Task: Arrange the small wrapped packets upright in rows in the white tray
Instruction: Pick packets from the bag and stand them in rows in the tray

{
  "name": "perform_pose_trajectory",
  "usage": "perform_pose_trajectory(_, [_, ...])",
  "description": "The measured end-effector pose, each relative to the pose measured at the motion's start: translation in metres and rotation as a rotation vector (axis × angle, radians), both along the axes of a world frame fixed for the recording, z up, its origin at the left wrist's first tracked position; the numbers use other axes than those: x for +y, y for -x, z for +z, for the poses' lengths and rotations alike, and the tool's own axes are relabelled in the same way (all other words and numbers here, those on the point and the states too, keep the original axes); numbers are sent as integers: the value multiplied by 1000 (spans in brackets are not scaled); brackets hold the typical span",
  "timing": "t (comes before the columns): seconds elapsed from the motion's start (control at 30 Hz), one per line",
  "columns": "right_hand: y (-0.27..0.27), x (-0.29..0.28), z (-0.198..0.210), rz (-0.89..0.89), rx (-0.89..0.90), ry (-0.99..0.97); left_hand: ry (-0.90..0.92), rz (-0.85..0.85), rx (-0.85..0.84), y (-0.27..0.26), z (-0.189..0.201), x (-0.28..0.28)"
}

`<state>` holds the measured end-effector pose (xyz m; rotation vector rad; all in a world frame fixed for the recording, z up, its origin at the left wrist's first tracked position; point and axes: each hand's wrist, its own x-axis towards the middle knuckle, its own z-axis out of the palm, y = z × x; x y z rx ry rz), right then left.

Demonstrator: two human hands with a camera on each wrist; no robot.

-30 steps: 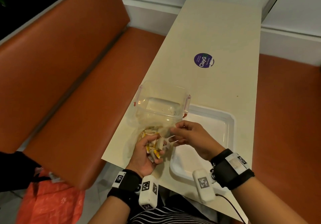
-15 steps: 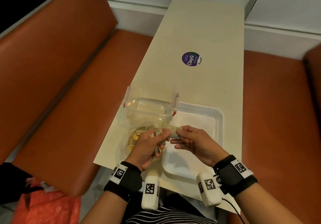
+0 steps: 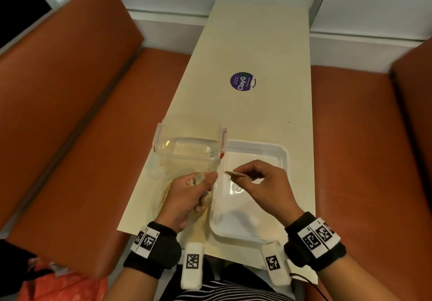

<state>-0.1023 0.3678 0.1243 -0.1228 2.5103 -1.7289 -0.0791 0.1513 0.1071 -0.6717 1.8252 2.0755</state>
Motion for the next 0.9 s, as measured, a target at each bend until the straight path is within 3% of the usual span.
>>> perform_pose_trajectory(0.1, [-4, -3, -9, -115, 200, -55, -123, 41, -107, -5, -7, 8])
perform_pose_trajectory(0.2, [-6, -4, -25, -43, 429, -255, -158, -1, -152, -6, -7, 23])
perform_pose_trajectory(0.27, [-9, -4, -32, 7, 460, -346, -154, 14, -167, -3, -8, 31])
perform_pose_trajectory(0.37, [-9, 4, -36, 104, 340, -381, -69, -3, -144, 2, -11, 34])
perform_pose_trajectory(0.53, [2, 25, -38, 221, -230, -140, 340, -357, 27, 13, -17, 31])
perform_pose_trajectory(0.7, [10, 35, -54, 278, -380, -62, 373, -552, 30, 26, -23, 31])
perform_pose_trajectory(0.77, [11, 39, -62, 235, -383, -83, 375, -459, -55, 32, -27, 29])
perform_pose_trajectory(0.9, [12, 53, -81, 50, -420, -78, 269, 58, -293, 45, -32, 9])
